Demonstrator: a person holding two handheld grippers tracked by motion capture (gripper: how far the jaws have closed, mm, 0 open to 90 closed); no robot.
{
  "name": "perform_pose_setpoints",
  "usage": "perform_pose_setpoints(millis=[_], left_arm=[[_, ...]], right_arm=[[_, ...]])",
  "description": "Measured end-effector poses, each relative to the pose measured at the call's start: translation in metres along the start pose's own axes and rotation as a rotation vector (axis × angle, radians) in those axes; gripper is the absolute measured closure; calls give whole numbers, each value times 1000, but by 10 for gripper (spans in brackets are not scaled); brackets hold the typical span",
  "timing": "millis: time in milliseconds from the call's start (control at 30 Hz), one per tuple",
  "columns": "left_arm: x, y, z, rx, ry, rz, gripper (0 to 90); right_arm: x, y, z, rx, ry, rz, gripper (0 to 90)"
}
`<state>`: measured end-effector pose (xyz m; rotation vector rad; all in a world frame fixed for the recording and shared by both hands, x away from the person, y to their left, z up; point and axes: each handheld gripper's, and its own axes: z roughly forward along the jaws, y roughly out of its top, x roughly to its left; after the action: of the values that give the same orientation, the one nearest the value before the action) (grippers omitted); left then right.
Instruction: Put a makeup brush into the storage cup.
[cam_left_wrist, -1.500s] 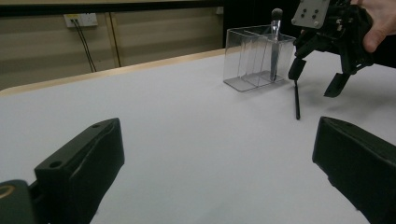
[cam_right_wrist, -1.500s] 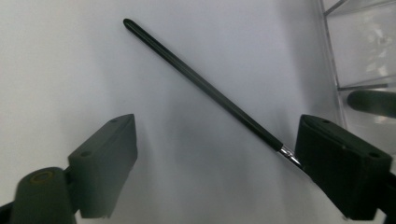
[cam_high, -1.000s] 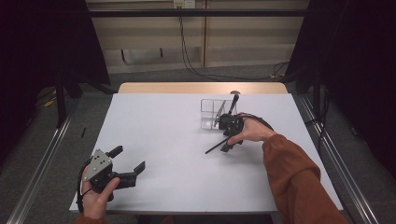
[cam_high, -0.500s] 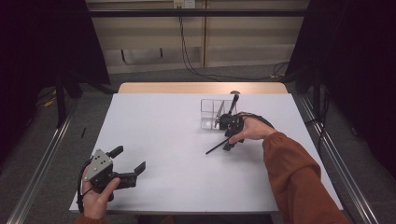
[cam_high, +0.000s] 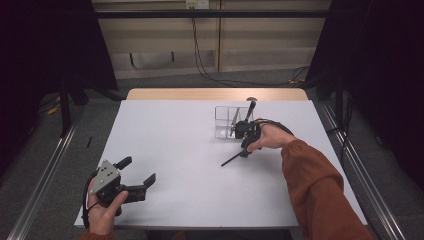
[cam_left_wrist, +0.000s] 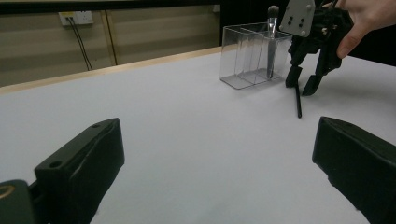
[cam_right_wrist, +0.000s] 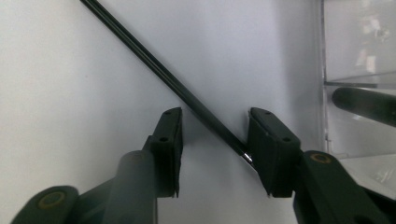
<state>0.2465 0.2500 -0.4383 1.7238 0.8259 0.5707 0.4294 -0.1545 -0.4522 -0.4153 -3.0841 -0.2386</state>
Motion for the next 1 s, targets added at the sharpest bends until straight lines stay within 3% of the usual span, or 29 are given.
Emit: perform_pose_setpoints(millis=[200,433,633,1000], left_arm=[[0,0,0,0,0,0,23],[0,0,0,-1,-1,1,23],[-1,0,1,2,-5,-1,23],[1,0,0,-2,4,-2,20]], right_arm=[[1,0,-1,14,11,-13,732],[2,1,-1,25,17,-13,805],[6,7,-1,62,2,-31,850],[3,2,-1,35,29,-5,866]])
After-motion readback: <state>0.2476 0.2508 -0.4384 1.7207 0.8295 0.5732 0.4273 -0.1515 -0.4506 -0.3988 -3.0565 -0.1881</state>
